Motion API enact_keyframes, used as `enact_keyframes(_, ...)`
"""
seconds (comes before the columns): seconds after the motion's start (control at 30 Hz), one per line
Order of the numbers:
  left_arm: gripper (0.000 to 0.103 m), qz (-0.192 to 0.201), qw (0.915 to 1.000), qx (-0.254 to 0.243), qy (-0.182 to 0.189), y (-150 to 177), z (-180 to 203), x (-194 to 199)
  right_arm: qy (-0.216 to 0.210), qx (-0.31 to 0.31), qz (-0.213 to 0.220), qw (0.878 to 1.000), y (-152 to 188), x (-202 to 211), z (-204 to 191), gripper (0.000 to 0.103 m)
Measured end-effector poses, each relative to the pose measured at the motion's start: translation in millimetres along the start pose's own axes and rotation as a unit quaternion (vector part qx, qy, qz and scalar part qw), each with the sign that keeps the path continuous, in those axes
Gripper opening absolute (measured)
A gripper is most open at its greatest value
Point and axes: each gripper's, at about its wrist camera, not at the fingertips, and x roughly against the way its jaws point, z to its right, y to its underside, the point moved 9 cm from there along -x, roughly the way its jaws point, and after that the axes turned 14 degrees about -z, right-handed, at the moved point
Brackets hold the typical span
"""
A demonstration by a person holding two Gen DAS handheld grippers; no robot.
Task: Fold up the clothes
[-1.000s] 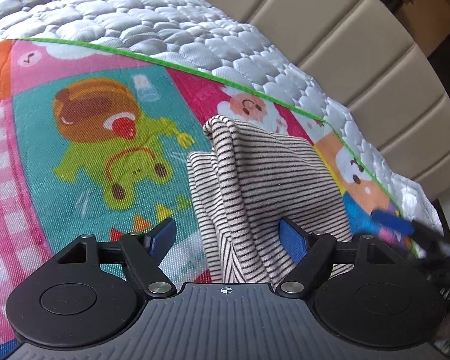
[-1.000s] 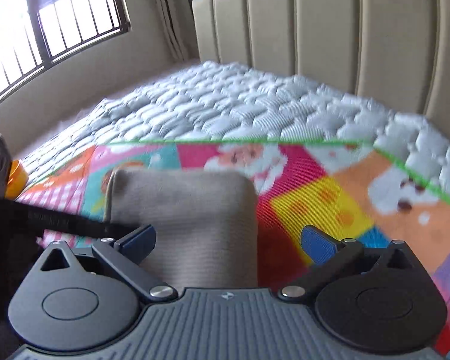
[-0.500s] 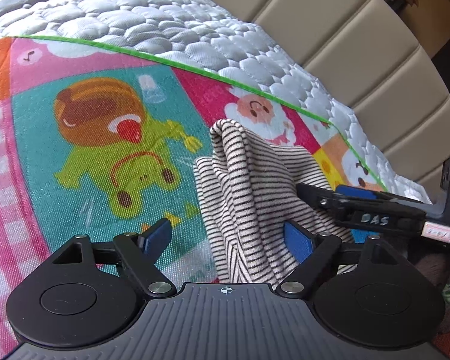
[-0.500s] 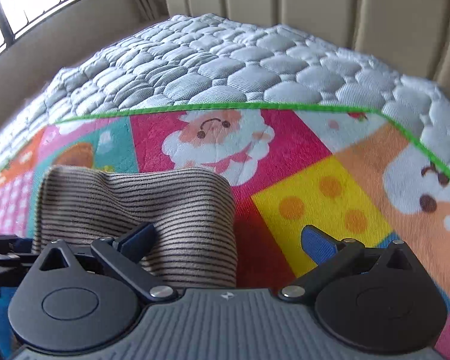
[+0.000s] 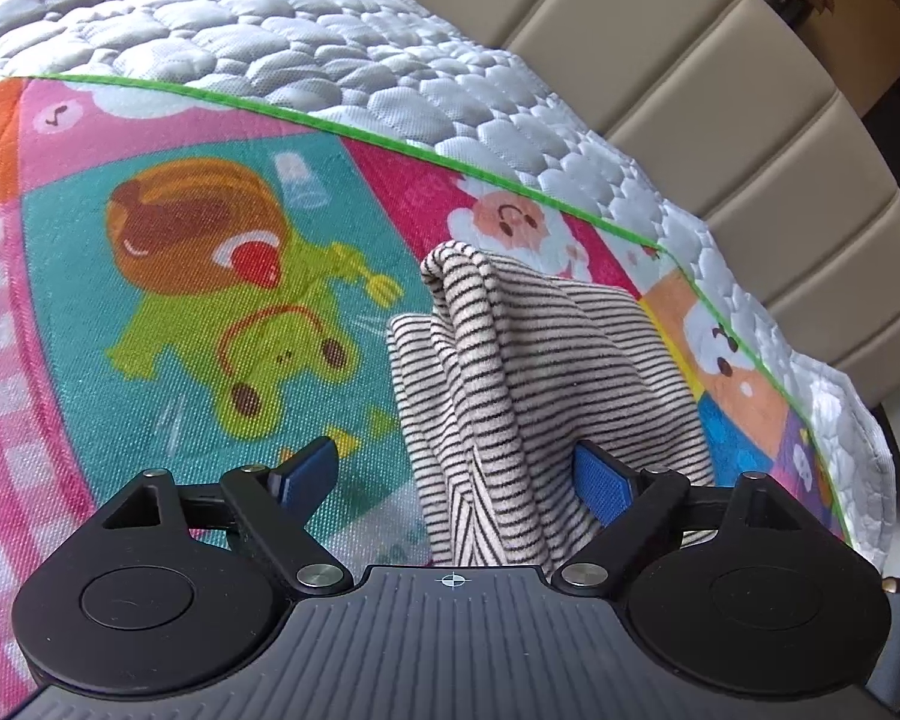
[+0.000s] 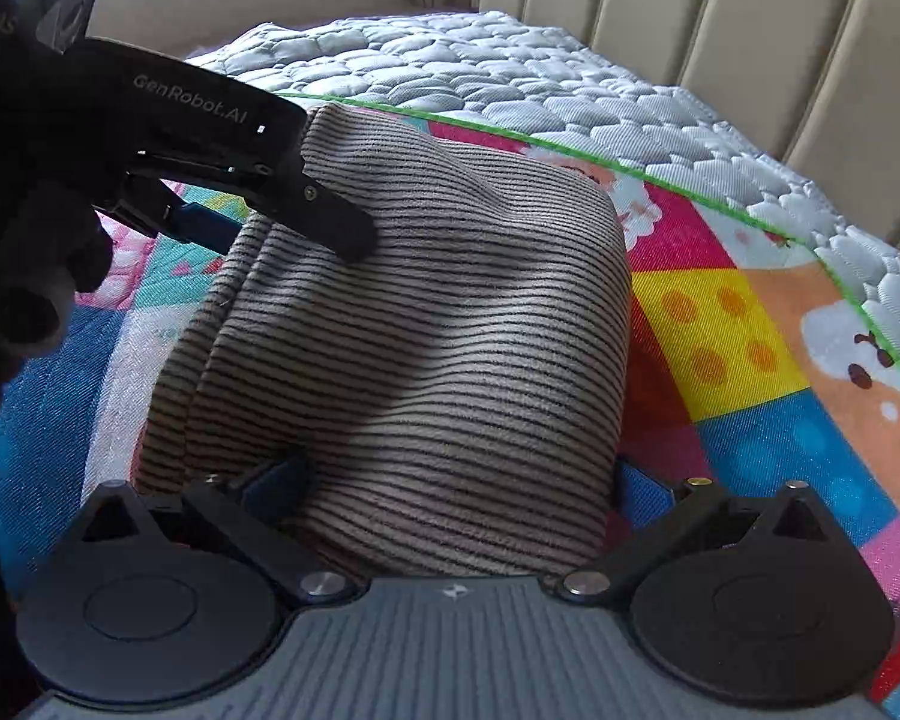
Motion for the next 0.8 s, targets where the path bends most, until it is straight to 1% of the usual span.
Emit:
enact_keyframes(0.03, 0.085, 0.005, 1.0, -0.001, -0.002, -0.4, 1.2, 3.7, -0.003, -0.001, -0.001, 1.0, 0.7, 0.5, 0.3, 0.103)
enact_keyframes(0.07, 0.082, 0.015, 0.9999, -0.001, 0.004, -2.0, 3.4, 10.0, -0.006, -0.003, -0.001, 1.0, 1.6, 0.5, 0.7, 0.103)
enact_keyframes(0.1, 0.076, 0.027, 0.9995, -0.002, 0.013, -4.2, 6.1, 17.6, -0.01, -0.006, -0.002, 1.0, 2.7, 0.1, 1.2, 0.103)
enact_keyframes(0.17, 0.072, 0.051, 0.9982, -0.003, 0.032, -8.4, 11.4, 32.8, -0.015, -0.012, -0.003, 1.0, 3.5, -0.2, 2.0, 0.103)
enact_keyframes(0.23, 0.054, 0.057, 0.9975, 0.001, 0.041, -10.3, 12.3, 34.6, -0.018, -0.012, -0.003, 1.0, 3.7, 1.0, 3.8, 0.103)
enact_keyframes(0.27, 0.051, 0.051, 0.9975, 0.005, 0.049, -10.1, 12.9, 30.4, -0.02, -0.011, -0.001, 1.0, 3.4, 2.3, 4.4, 0.103)
enact_keyframes(0.3, 0.042, 0.046, 0.9969, 0.007, 0.063, -9.9, 15.4, 25.7, -0.022, -0.011, 0.003, 1.0, 2.2, 4.5, 4.9, 0.103)
enact_keyframes(0.37, 0.041, 0.049, 0.9952, 0.003, 0.085, -11.2, 24.2, 20.5, -0.025, -0.015, 0.031, 0.999, -2.7, 14.2, 6.3, 0.103)
enact_keyframes(0.4, 0.04, 0.056, 0.9948, -0.005, 0.085, -13.4, 28.6, 19.7, -0.022, -0.016, 0.05, 0.998, -5.7, 20.6, 7.1, 0.103)
enact_keyframes(0.47, 0.037, 0.067, 0.995, -0.027, 0.069, -16.8, 33.4, 16.7, -0.007, -0.015, 0.093, 0.996, -12.9, 35.9, 9.1, 0.103)
enact_keyframes(0.53, 0.036, 0.061, 0.9961, -0.032, 0.054, -16.8, 30.9, 10.7, 0.004, -0.019, 0.124, 0.992, -18.4, 48.6, 12.9, 0.103)
enact_keyframes(0.57, 0.036, 0.06, 0.9963, -0.032, 0.052, -16.8, 30.0, 10.1, 0.009, -0.02, 0.128, 0.992, -20.1, 50.8, 14.9, 0.103)
enact_keyframes(0.67, 0.037, 0.059, 0.9965, -0.03, 0.051, -17.1, 28.2, 11.4, 0.046, -0.02, 0.084, 0.995, -15.7, 30.5, 22.9, 0.103)
enact_keyframes(0.7, 0.038, 0.058, 0.9966, -0.031, 0.049, -16.9, 28.1, 11.4, 0.053, -0.02, 0.073, 0.996, -13.0, 22.1, 25.6, 0.103)
enact_keyframes(0.77, 0.04, 0.057, 0.997, -0.032, 0.041, -16.5, 27.7, 11.3, 0.052, -0.026, 0.067, 0.996, -10.8, 17.3, 27.6, 0.103)
enact_keyframes(0.8, 0.043, 0.057, 0.9972, -0.033, 0.036, -16.4, 27.0, 11.6, 0.052, -0.025, 0.068, 0.996, -11.2, 17.3, 27.3, 0.103)
